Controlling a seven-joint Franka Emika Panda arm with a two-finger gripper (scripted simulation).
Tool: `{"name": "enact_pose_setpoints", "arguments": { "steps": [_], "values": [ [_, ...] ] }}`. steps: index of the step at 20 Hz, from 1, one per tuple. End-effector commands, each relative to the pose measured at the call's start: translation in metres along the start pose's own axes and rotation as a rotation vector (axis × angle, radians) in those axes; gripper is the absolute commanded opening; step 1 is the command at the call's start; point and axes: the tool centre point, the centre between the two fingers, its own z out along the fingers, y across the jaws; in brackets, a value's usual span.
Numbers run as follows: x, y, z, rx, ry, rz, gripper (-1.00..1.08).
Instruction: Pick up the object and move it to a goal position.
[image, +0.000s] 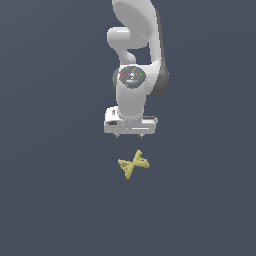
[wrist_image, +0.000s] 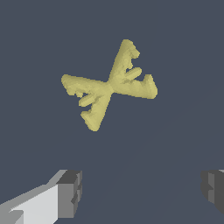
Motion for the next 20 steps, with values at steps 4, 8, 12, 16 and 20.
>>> {"name": "enact_pose_setpoints", "arguments": {
  "steps": [4, 8, 12, 16, 20],
  "values": [
    [0.0002, 0.0013, 0.0003, -0.002, 0.0, 0.005, 1.0],
    [0.0008, 0.0065, 0.0012, -0.01, -0.001, 0.027, 1.0],
    [0.0011, 0.0086, 0.0016, -0.013, -0.001, 0.036, 1.0],
    [0.0013, 0.0083, 0.0017, -0.012, -0.001, 0.038, 1.0],
    [0.0032, 0.0078, 0.0027, -0.011, 0.0, 0.06, 1.0]
  ]
}}
